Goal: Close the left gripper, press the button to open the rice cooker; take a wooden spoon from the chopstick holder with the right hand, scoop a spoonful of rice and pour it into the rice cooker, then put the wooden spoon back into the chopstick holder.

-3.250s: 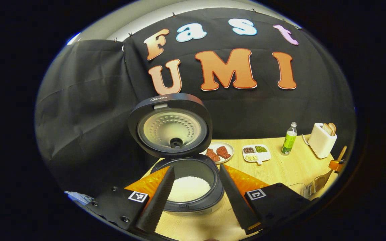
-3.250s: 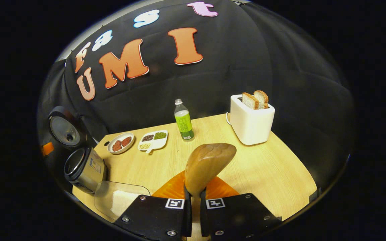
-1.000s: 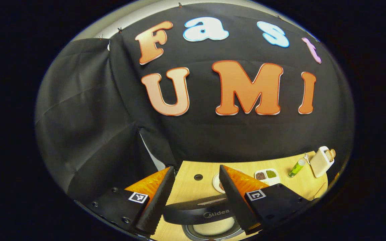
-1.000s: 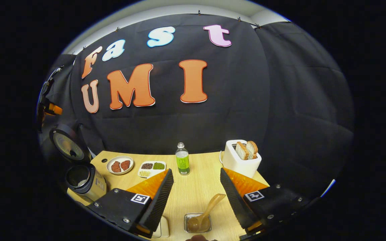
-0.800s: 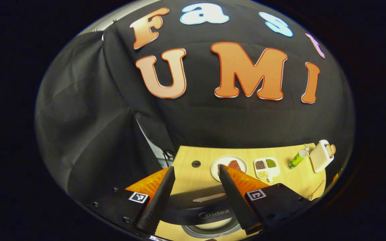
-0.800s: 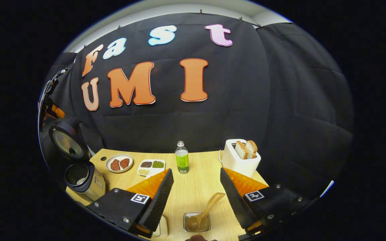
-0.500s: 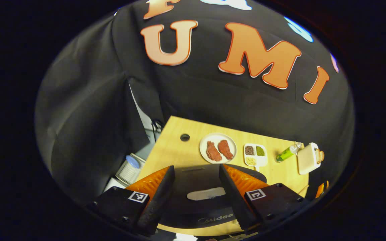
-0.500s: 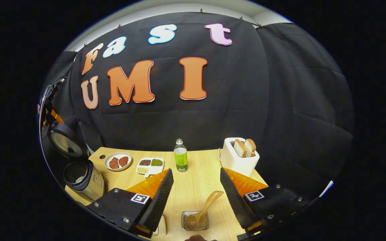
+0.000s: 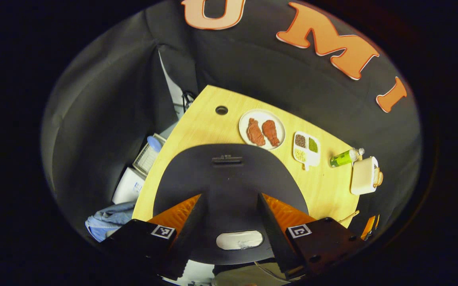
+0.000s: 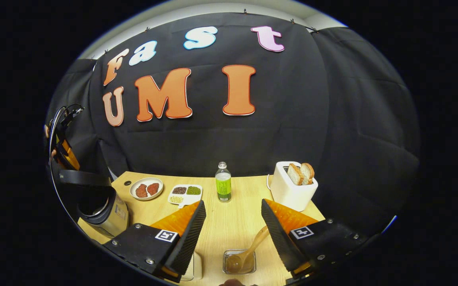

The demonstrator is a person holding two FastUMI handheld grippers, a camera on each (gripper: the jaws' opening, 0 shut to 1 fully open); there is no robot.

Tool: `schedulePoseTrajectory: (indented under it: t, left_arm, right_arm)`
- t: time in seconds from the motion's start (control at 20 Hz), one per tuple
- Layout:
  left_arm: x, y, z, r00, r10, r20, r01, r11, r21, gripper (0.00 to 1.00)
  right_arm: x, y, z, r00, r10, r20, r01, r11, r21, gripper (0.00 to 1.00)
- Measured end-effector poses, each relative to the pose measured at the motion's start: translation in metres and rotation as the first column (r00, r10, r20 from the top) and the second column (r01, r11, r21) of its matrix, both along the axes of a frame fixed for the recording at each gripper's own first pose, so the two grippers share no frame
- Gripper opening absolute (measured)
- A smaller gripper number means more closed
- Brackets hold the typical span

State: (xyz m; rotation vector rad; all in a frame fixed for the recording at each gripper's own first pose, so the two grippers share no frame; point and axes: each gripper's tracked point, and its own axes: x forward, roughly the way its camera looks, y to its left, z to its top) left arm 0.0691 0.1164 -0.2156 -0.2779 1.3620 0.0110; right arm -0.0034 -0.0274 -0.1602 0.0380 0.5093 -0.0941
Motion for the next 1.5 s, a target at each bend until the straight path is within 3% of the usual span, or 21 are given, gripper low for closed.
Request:
schedulePoseTrajectory:
  t: [0.4,0.75,0.85,1.05,1.2,1.25,1.4,1.5]
  left_arm:
    - [-0.036,-0.022,-0.072,0.973,-0.015,-0.232,0.028,0.998,0.052,0.84]
    - [-0.032,-0.024,-0.075,0.970,-0.035,-0.240,0.050,0.997,0.057,0.86]
    - [-0.032,-0.024,-0.073,0.983,-0.036,-0.182,0.048,0.997,0.067,0.86]
    - [-0.033,-0.024,-0.070,0.994,-0.101,0.051,0.094,0.989,0.117,0.87]
    - [-0.033,-0.023,-0.067,0.973,-0.090,0.211,0.058,0.987,0.151,0.90]
    - [-0.034,-0.020,-0.067,0.966,-0.064,0.251,0.023,0.987,0.161,0.87]
    - [-0.035,-0.019,-0.066,0.936,0.031,0.351,-0.103,0.977,0.187,0.90]
    - [-0.032,-0.027,-0.058,0.903,0.045,0.426,-0.137,0.973,0.188,0.88]
  right_arm:
    - [0.000,0.002,-0.012,1.000,0.012,-0.027,-0.013,1.000,-0.011,0.88]
    - [-0.002,0.009,-0.019,0.998,0.041,-0.042,-0.042,0.999,-0.024,0.88]
    - [0.000,0.017,-0.018,0.998,0.059,-0.030,-0.060,0.998,-0.021,0.88]
    - [0.003,0.027,-0.013,0.996,0.094,0.009,-0.094,0.996,-0.014,0.88]
    - [0.008,0.033,-0.004,0.993,0.112,0.038,-0.112,0.994,-0.007,0.88]
    - [0.011,0.035,-0.001,0.991,0.121,0.054,-0.120,0.993,-0.012,0.88]
    - [0.016,0.046,0.005,0.986,0.154,0.068,-0.154,0.988,-0.012,0.88]
    - [0.021,0.056,0.013,0.980,0.179,0.082,-0.178,0.984,-0.014,0.88]
